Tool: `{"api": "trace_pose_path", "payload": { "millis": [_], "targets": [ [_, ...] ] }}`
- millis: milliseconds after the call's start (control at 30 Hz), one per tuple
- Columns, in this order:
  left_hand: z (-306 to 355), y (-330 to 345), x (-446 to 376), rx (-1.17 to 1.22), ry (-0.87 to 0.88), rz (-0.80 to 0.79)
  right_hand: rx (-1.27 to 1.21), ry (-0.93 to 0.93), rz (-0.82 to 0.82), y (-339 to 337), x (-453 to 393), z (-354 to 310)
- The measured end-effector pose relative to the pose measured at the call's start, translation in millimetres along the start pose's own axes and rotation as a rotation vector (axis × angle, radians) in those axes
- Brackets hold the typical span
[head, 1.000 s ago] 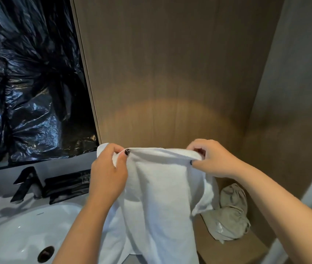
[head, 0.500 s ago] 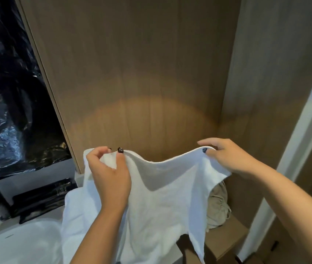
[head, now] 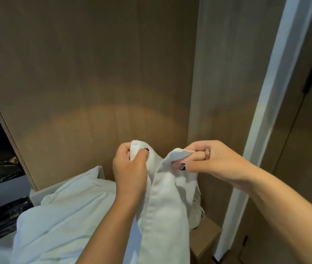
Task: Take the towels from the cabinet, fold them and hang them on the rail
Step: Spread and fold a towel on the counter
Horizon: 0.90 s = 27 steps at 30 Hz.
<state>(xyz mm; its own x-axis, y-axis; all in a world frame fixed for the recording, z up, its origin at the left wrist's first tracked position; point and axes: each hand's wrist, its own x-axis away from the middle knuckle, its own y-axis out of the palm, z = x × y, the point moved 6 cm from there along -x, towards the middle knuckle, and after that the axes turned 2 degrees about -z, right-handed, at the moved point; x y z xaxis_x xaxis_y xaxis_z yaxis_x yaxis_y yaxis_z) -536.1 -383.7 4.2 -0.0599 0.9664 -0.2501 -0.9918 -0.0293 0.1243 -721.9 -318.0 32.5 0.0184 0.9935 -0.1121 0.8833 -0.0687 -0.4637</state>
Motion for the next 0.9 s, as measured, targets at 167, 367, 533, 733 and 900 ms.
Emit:
{"api": "trace_pose_path", "payload": {
  "millis": [167, 367, 533, 733, 900],
  "targets": [
    [-4, 8, 4, 0.044, -0.039, -0.114, 0.349, -0.201, 0.15, 0, 2, -6],
    [7, 2, 10, 0.002, 0.02, -0.237, 0.104, -0.379, -0.064, 23, -14, -19],
    [15, -20, 20, 0.014, 0.02, -0.242, -0.061, -0.406, -0.126, 50, -28, -35],
    [18, -68, 36, 0.123, -0.02, -0.045, -0.165, -0.45, -0.143, 93, -36, -58],
    [29, -110, 57, 0.063, 0.032, 0.025, -0.201, -0.506, -0.142, 132, -23, -77]
  ]
}}
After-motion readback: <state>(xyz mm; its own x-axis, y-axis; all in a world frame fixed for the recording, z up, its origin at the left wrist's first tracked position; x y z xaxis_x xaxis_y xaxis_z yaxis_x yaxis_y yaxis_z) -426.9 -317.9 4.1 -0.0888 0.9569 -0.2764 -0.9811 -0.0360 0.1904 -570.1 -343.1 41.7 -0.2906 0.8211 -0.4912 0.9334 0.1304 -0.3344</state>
